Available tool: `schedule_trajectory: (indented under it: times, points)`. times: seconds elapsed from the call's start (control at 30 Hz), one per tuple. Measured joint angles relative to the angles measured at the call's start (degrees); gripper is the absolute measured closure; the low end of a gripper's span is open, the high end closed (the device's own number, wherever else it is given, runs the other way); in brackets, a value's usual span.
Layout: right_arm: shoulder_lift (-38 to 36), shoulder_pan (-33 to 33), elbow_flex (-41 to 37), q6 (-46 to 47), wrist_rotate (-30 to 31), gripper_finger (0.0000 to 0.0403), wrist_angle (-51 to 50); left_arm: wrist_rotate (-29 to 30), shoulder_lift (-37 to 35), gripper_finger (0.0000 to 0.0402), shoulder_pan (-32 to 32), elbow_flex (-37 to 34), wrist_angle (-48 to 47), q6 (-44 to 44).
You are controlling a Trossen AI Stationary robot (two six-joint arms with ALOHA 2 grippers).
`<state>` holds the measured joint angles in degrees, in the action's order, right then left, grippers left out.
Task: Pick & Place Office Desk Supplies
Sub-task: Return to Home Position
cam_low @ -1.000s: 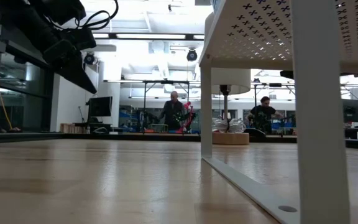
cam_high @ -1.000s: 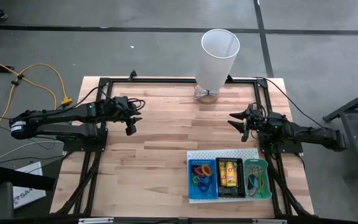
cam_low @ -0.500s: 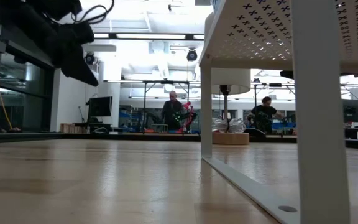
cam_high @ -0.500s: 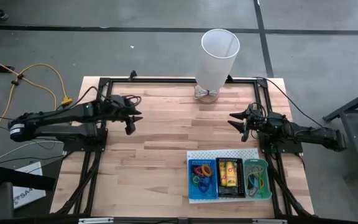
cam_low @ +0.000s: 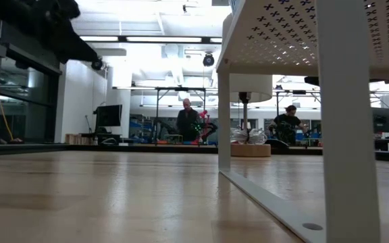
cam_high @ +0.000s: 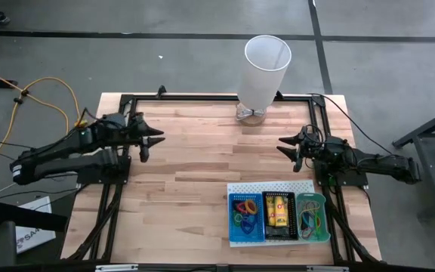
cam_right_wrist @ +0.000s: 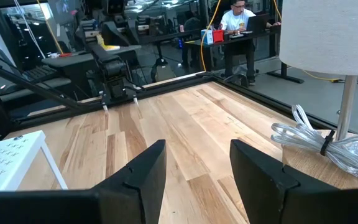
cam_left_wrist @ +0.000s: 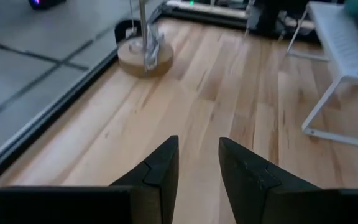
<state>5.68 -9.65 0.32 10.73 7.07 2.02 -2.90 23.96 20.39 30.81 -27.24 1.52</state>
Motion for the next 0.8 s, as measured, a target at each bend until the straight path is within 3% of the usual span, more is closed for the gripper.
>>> schedule_trajectory:
  times: [0.2,0.8]
  points:
    - [0.0,0.0,0.0,0.0,0.0,0.0237,0.0,0.0,-3.6,0.0293,-0.8,-1.9,0.6,0.3]
    - [0.0,0.0,0.0,0.0,0.0,0.0237,0.0,-0.3,-19.9,0.0293,-1.8,-21.2,15.4,5.0]
